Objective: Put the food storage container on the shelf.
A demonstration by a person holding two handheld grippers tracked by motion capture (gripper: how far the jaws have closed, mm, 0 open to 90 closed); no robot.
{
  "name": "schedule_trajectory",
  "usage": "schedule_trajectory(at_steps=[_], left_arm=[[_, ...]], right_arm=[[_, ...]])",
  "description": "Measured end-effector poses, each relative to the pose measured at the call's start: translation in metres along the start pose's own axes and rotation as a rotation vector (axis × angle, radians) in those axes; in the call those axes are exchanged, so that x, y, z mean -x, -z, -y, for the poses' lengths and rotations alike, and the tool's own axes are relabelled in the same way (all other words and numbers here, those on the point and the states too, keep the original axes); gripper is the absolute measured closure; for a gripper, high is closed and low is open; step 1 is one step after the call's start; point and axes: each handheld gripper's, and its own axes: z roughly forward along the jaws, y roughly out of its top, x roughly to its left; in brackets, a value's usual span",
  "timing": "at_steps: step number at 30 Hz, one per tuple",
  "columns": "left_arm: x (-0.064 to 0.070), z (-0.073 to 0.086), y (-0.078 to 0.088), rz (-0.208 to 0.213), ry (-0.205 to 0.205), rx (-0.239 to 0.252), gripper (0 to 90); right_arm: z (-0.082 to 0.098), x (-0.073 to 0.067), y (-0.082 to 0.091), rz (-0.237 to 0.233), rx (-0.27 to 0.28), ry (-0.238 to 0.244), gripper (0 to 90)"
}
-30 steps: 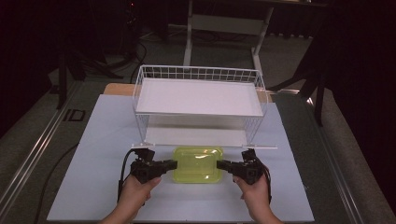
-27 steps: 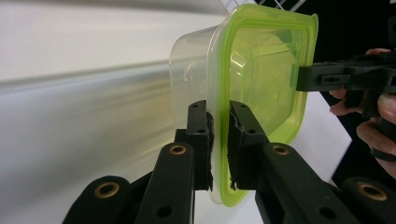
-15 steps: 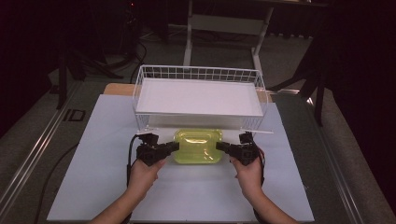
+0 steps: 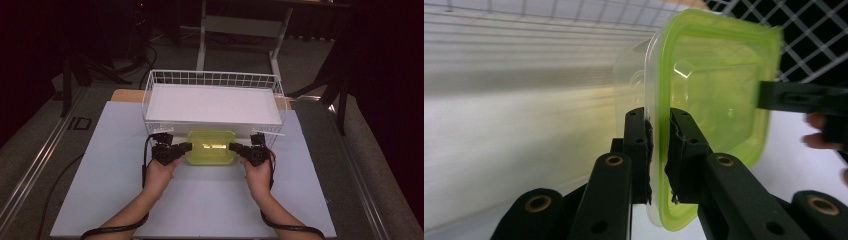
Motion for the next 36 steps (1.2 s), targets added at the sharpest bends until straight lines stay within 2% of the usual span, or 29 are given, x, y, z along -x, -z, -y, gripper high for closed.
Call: schedule_trajectory(at_steps=[2, 3, 8, 11, 13, 14, 15, 17, 19, 22, 25, 26, 27, 29, 30, 32, 34, 35, 36], left_arm=[[-0.003, 0.0, -0.002, 0.003, 0.01, -0.006, 80.9], [-0.005, 0.002, -0.005, 0.002, 0.03, -0.008, 80.9], [-0.009, 0.0, -0.008, 0.018, 0.046, 0.008, 80.3], [-0.013, 0.001, -0.015, 0.016, 0.023, 0.037, 76.5], [-0.014, 0.002, -0.017, 0.009, -0.005, 0.056, 74.7], [-0.014, 0.002, -0.017, 0.009, -0.005, 0.056, 73.7], [-0.013, 0.002, -0.019, -0.015, -0.029, 0.071, 72.6], [-0.011, 0.002, -0.022, -0.049, -0.041, 0.086, 70.1], [-0.013, 0.004, -0.026, -0.057, -0.055, 0.099, 68.7], [-0.017, 0.005, -0.03, -0.032, -0.027, 0.11, 64.6], [-0.018, 0.006, -0.032, -0.028, -0.03, 0.117, 64.6], [-0.015, 0.006, -0.032, -0.065, -0.055, 0.126, 60.3], [-0.014, 0.005, -0.033, -0.077, -0.082, 0.127, 54.0], [-0.013, 0.004, -0.031, -0.073, -0.085, 0.138, 52.6], [-0.012, 0.003, -0.029, -0.069, -0.094, 0.158, 47.2], [-0.011, 0.004, -0.024, -0.031, -0.11, 0.196, 39.5], [-0.009, 0.006, -0.022, -0.012, -0.143, 0.199, 31.5], [-0.009, 0.006, -0.022, -0.012, -0.143, 0.199, 28.7], [-0.008, 0.008, -0.02, -0.002, -0.183, 0.205, 26.3]], right_arm=[[-0.001, 0.0, -0.003, 0.009, 0.003, 0.011, 77.5], [-0.001, 0.003, -0.007, 0.018, 0.003, 0.004, 77.7], [-0.003, 0.005, -0.01, 0.014, 0.014, 0.006, 77.9], [-0.003, 0.002, -0.011, 0.037, 0.015, 0.001, 77.6], [-0.004, 0.0, -0.012, 0.056, 0.019, 0.017, 76.7], [-0.004, 0.0, -0.012, 0.056, 0.019, 0.017, 76.7], [-0.004, 0.0, -0.014, 0.068, 0.026, 0.008, 76.4], [-0.002, 0.0, -0.017, 0.097, 0.043, 0.043, 75.0], [0.0, 0.003, -0.02, 0.101, 0.06, 0.053, 72.4], [0.002, 0.006, -0.023, 0.119, 0.085, 0.07, 70.8], [0.004, 0.005, -0.024, 0.131, 0.099, 0.093, 67.8], [0.004, 0.004, -0.025, 0.141, 0.1, 0.099, 66.9], [0.004, 0.003, -0.025, 0.148, 0.093, 0.102, 65.4], [0.005, 0.002, -0.026, 0.147, 0.096, 0.109, 61.7], [0.005, 0.001, -0.026, 0.145, 0.097, 0.115, 57.8], [0.006, 0.001, -0.023, 0.131, 0.122, 0.133, 52.9], [0.006, -0.001, -0.02, 0.122, 0.121, 0.141, 49.9], [0.006, -0.001, -0.02, 0.122, 0.121, 0.141, 49.9], [0.008, -0.003, -0.017, 0.119, 0.12, 0.158, 50.0]])
